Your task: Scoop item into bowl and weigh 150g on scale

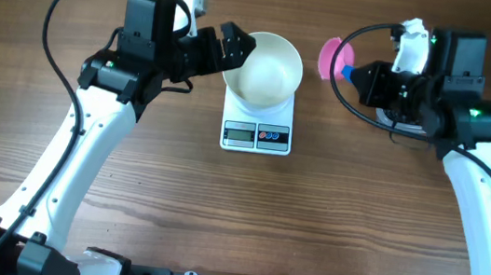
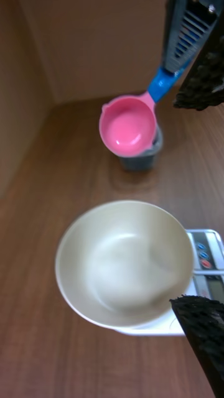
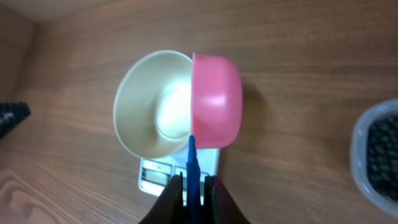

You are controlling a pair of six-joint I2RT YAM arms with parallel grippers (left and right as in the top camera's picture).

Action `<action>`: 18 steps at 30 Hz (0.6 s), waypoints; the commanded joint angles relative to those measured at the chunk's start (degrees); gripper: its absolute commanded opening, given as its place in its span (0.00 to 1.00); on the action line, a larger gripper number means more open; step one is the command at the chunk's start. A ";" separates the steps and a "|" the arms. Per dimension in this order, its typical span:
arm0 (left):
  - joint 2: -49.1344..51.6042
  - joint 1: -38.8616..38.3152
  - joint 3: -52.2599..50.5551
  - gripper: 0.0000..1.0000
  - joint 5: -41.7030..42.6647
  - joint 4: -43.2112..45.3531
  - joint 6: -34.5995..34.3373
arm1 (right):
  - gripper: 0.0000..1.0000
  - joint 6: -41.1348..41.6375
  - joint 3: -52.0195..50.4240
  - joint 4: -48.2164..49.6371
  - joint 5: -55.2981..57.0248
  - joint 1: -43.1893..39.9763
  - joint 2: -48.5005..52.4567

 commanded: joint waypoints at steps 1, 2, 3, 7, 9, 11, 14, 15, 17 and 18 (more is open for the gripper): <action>-1.05 0.24 0.79 0.97 -1.90 -3.43 3.32 | 0.04 -3.15 1.36 -2.19 0.44 -1.66 -1.01; -1.05 0.20 0.79 0.95 -2.54 -5.03 3.34 | 0.04 -4.17 1.36 -2.67 0.37 -2.01 -1.01; -1.03 0.20 0.79 0.93 -2.78 -6.27 3.34 | 0.04 -4.57 1.36 -3.08 0.66 -2.29 -1.01; -1.03 -1.11 0.79 0.74 -3.02 -8.98 5.01 | 0.04 -4.33 1.36 -3.17 0.59 -3.30 -1.01; -1.03 -3.78 0.79 0.51 -4.52 -10.47 5.03 | 0.04 -4.31 1.36 -3.19 0.59 -5.11 -1.01; -0.92 -7.32 0.79 0.28 -6.91 -11.43 4.96 | 0.04 -4.33 1.36 -3.26 0.59 -7.06 -1.01; 0.11 -13.90 0.76 0.04 -12.44 -13.14 2.71 | 0.04 -4.35 1.36 -3.65 0.57 -10.93 -1.01; 1.20 -16.83 0.76 0.04 -14.53 -13.70 1.36 | 0.04 -4.39 1.36 -3.87 0.57 -12.61 -1.01; 3.26 -20.44 0.76 0.04 -15.52 -13.92 1.01 | 0.04 -4.52 1.36 -4.17 0.57 -14.23 -0.98; 4.44 -21.99 0.76 0.04 -16.81 -13.92 -0.11 | 0.04 -4.52 1.36 -4.35 0.59 -14.93 -0.96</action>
